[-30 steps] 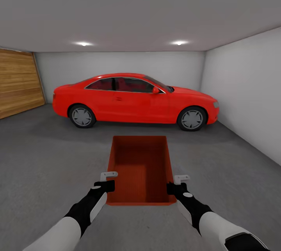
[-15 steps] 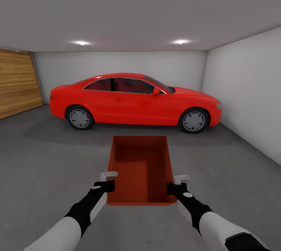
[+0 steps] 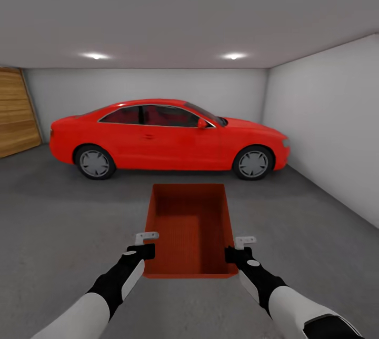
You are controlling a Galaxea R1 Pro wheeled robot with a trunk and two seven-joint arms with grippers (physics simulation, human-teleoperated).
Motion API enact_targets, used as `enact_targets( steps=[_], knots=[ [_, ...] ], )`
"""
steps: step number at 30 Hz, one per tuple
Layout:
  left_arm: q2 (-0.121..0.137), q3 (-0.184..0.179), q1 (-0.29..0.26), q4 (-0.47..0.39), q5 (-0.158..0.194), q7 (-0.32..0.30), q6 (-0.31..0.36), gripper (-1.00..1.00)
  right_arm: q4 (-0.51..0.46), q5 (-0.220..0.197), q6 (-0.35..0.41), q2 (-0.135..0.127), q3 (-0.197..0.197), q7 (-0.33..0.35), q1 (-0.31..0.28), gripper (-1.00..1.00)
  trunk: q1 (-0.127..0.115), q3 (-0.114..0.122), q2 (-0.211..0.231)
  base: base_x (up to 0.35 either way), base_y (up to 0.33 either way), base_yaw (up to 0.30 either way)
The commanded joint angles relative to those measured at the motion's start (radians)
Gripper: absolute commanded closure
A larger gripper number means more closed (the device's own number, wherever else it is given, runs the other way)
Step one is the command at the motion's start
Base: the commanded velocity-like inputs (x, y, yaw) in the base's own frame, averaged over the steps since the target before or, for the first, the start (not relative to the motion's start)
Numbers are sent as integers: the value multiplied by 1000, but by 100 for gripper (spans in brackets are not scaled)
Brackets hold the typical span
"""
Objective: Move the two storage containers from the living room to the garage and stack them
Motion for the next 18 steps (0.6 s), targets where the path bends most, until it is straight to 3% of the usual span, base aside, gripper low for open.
enact_targets(
  steps=[1,18],
  knots=[
    [7,15,-1,-4,-20,15,-42,100,4,-14,-5,-1,-2,-7,0,100,0,0,-1,5,0,-287],
    [7,14,0,-4,-21,15,-43,100,4,-14,-5,-1,-3,-8,0,100,0,0,-1,0,0,-288]
  ],
)
